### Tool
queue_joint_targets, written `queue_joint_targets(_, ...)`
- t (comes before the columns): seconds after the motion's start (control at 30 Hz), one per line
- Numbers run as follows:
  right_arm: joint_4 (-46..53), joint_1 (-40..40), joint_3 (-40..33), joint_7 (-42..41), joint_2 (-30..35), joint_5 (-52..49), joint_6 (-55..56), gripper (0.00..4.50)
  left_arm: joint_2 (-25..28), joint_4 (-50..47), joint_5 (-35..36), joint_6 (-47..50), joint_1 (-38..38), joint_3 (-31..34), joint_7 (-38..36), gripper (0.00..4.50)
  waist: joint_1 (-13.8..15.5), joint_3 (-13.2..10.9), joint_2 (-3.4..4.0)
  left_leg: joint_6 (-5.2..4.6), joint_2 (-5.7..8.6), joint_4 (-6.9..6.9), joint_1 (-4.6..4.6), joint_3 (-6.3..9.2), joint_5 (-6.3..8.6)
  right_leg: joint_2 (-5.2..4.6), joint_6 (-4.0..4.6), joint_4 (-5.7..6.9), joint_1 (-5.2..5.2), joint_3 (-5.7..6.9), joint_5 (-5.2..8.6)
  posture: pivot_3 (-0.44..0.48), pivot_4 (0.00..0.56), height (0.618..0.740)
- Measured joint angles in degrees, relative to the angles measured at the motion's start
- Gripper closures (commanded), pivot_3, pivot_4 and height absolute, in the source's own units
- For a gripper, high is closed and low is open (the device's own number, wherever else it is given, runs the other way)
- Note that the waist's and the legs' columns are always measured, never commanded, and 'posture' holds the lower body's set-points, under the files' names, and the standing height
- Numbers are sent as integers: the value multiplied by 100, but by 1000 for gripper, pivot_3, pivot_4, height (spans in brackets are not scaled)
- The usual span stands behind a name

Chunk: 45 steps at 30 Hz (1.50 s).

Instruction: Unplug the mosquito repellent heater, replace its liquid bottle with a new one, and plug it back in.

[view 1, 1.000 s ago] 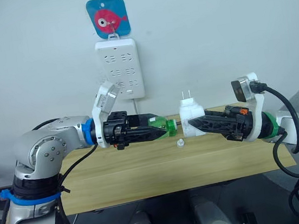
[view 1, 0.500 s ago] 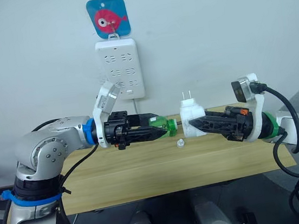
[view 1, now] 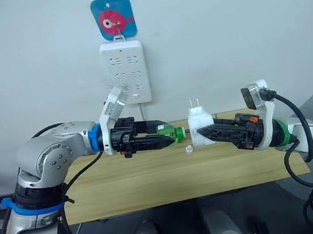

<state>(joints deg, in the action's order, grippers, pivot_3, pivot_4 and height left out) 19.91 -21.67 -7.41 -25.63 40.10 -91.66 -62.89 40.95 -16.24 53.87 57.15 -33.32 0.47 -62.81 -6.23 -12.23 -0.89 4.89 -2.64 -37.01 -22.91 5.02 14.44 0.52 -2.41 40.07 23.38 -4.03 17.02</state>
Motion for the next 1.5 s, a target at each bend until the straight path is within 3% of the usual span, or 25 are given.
queue_joint_targets(1.5,-107,20,-22,135,-68,-129,116,1520,-304,32,-49,-28,4,132,250,2179,5,0,0,0,0,-1,0,0,0,0,0,2,0,0,0,-98,159,725)
